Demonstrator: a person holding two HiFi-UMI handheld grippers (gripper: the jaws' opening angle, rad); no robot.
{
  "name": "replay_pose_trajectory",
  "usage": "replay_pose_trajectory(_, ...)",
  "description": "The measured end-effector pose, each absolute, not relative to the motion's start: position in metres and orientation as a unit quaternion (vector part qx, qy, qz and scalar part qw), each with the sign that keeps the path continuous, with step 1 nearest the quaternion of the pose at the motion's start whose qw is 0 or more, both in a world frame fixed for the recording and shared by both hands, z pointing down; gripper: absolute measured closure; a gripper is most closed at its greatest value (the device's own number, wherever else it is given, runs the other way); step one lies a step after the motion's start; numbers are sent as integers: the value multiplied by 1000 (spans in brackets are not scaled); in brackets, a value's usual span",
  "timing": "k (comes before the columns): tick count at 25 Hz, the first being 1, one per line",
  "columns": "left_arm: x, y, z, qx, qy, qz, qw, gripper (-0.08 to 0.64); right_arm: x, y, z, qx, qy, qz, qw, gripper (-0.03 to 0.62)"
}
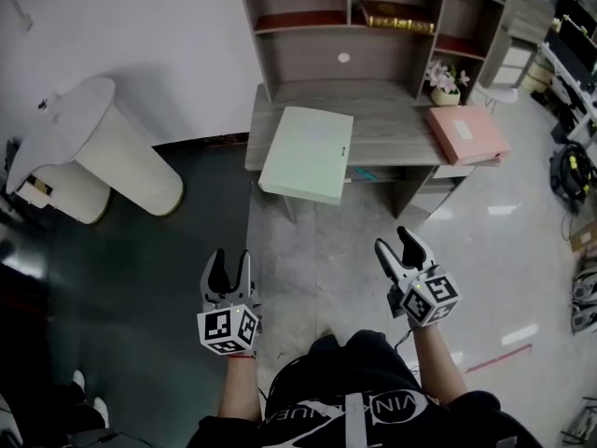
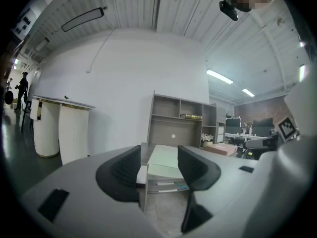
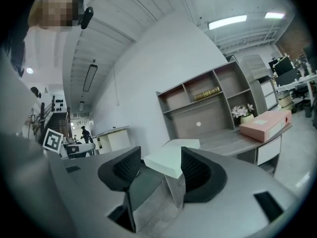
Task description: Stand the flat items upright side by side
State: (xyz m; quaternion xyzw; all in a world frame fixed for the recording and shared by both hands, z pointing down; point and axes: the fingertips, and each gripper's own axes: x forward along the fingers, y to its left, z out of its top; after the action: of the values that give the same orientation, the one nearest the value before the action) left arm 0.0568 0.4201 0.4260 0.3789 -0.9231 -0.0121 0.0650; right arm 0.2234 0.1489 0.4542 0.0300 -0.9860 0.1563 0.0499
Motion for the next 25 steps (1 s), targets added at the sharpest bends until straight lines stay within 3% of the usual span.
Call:
replay_pose_trajectory(10, 21, 392, 447, 405, -909, -13, 93, 342, 172, 132, 484, 23, -979, 187, 81, 345)
replay_pose_trajectory(25, -100, 332, 478, 416, -897, 1, 147, 342, 48, 85, 527, 15, -960, 245, 131, 345)
